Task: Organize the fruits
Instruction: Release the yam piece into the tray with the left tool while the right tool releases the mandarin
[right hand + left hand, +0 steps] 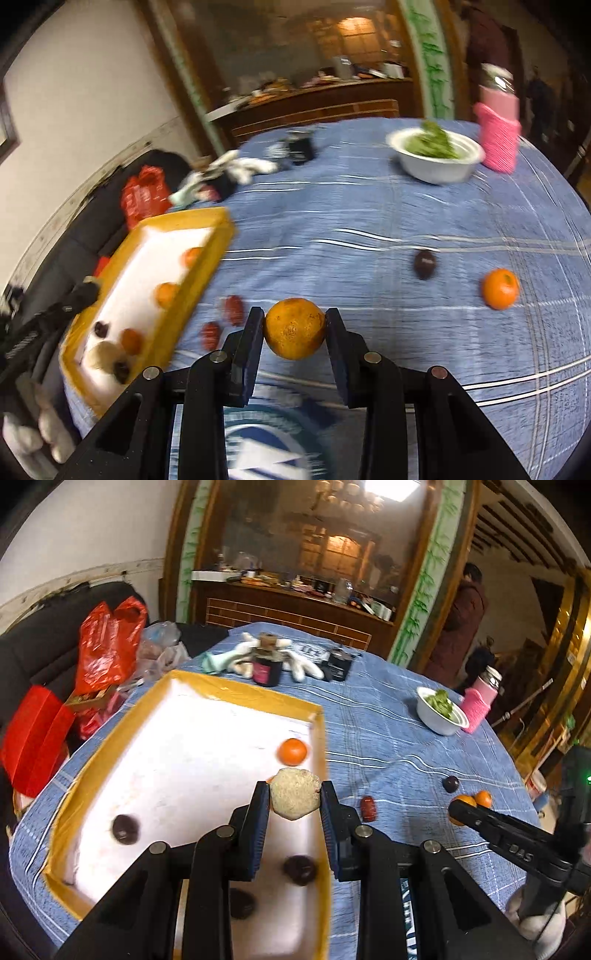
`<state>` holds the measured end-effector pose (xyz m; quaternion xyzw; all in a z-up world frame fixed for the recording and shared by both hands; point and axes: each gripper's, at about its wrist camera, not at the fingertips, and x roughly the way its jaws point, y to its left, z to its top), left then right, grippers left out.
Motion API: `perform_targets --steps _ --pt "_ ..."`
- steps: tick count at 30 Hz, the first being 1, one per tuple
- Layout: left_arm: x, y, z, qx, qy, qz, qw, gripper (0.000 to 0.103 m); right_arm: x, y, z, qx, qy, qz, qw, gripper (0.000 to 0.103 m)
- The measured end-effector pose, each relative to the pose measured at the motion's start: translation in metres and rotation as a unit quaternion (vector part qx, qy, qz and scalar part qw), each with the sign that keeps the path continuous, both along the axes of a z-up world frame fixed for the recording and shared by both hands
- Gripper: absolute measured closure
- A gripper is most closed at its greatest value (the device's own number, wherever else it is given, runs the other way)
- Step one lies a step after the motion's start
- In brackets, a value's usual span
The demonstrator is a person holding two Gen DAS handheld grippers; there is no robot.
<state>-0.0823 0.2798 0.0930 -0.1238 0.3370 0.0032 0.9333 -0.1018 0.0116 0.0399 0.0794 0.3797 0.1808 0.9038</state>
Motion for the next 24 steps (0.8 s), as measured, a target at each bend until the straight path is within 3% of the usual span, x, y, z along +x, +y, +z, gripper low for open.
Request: perform_targets --steps 8,20,24 --pt "-0.015 0.076 -0.017 -0.048 0.01 0.079 0.9956 0.077 -0.001 0.084 0.028 0.029 0.017 0.092 0.995 0.064" --pt "-0.011 0.127 -0.044 -0.086 0.032 0.115 0.9891 0.076 0.03 0.19 -0.015 -0.017 0.079 0.15 0.985 0.064" --pt "-0.017 0.135 -0.043 -0.103 0.027 0.124 0.9865 0.054 0.038 0.208 -0.026 -0.035 0.081 0.16 0.983 0.064"
